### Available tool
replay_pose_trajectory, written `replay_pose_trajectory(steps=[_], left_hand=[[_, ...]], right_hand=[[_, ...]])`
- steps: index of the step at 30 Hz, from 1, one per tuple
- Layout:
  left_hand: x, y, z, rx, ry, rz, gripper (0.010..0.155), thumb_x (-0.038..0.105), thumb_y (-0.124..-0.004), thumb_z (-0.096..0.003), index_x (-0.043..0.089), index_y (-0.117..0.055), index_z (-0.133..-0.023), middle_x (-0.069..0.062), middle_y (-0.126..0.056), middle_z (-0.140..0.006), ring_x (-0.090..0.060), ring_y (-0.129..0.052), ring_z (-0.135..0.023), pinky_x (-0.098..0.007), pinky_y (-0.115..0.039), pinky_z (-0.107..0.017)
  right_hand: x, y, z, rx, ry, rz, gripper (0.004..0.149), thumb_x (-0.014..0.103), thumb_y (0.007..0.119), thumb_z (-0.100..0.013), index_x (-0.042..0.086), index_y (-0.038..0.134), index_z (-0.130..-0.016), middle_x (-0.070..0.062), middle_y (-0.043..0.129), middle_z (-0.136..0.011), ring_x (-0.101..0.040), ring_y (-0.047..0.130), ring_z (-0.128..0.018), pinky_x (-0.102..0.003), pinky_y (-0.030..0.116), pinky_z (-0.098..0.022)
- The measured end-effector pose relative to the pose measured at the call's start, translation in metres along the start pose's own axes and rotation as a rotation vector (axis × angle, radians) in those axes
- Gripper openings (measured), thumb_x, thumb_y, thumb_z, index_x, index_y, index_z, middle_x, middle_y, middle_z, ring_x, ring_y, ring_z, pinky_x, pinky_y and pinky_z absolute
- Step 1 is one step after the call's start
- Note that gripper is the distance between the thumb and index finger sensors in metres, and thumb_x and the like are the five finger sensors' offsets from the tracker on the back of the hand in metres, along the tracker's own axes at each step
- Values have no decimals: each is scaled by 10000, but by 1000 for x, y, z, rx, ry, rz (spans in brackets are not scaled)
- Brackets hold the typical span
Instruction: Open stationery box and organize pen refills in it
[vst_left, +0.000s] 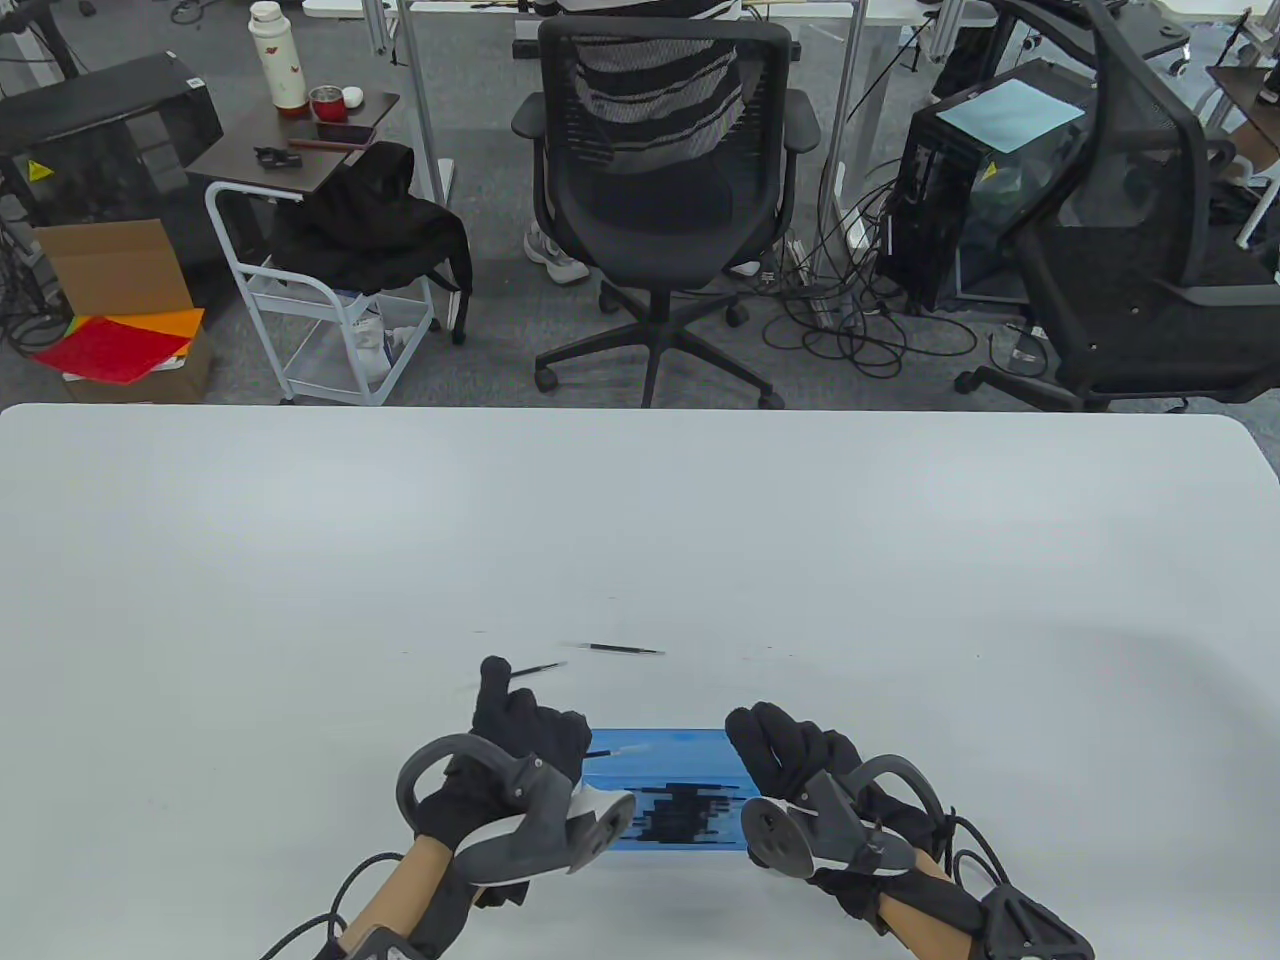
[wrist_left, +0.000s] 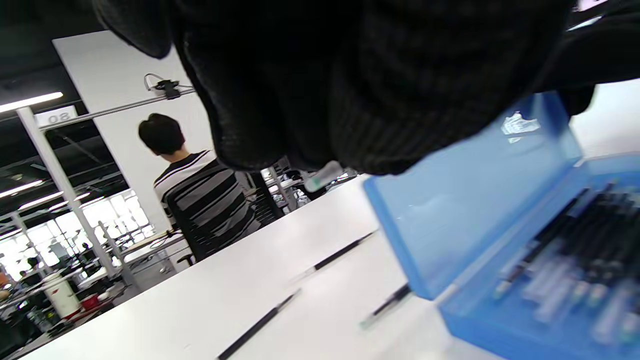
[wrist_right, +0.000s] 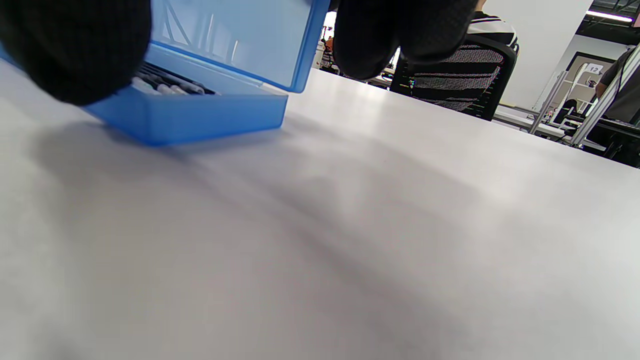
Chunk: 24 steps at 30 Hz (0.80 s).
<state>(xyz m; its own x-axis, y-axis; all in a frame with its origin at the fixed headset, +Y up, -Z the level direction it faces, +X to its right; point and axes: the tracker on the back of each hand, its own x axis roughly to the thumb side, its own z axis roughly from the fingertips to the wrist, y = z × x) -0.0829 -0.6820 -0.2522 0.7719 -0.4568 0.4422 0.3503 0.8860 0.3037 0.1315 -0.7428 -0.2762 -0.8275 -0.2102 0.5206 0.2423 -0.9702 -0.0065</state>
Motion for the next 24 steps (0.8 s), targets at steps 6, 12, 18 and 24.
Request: replay_pose_trajectory(steps=[6, 12, 18, 24], left_hand=[[50, -5, 0, 39, -103, -73, 564, 320, -940, -402, 159, -804, -925, 32, -1009, -797, -266, -1024, -805, -698, -537, -761], [73, -13, -6, 34, -148, -58, 564, 320, -937, -405, 155, -802, -927, 29, -1007, -797, -268, -1021, -806, -696, -541, -759], [79, -21, -13, 13, -159, -63, 561, 317, -940, -405, 154, -803, -924, 29, -1008, -795, -266, -1021, -808, -694, -543, -758], [83, -29, -17, -7, -165, -64, 561, 318, -940, -406, 161, -802, -926, 34, -1005, -799, -263, -1018, -812, -694, -542, -758]], right_hand=[[0, 0, 0, 0, -1, 3, 1204, 592, 809, -354, 114, 8, -1115, -246, 238, -1209, -444, 652, -1026, -590, 612, -757], [0, 0, 0, 1, -3, -1, 1204, 594, 809, -352, 116, 9, -1115, -245, 237, -1209, -443, 654, -1025, -590, 611, -758], [0, 0, 0, 1, -2, 2, 1204, 593, 809, -353, 115, 9, -1115, -244, 238, -1209, -444, 651, -1027, -590, 612, -757], [0, 0, 0, 1, -2, 3, 1204, 594, 808, -352, 113, 10, -1115, -248, 238, -1209, -443, 653, -1026, -590, 612, -757]])
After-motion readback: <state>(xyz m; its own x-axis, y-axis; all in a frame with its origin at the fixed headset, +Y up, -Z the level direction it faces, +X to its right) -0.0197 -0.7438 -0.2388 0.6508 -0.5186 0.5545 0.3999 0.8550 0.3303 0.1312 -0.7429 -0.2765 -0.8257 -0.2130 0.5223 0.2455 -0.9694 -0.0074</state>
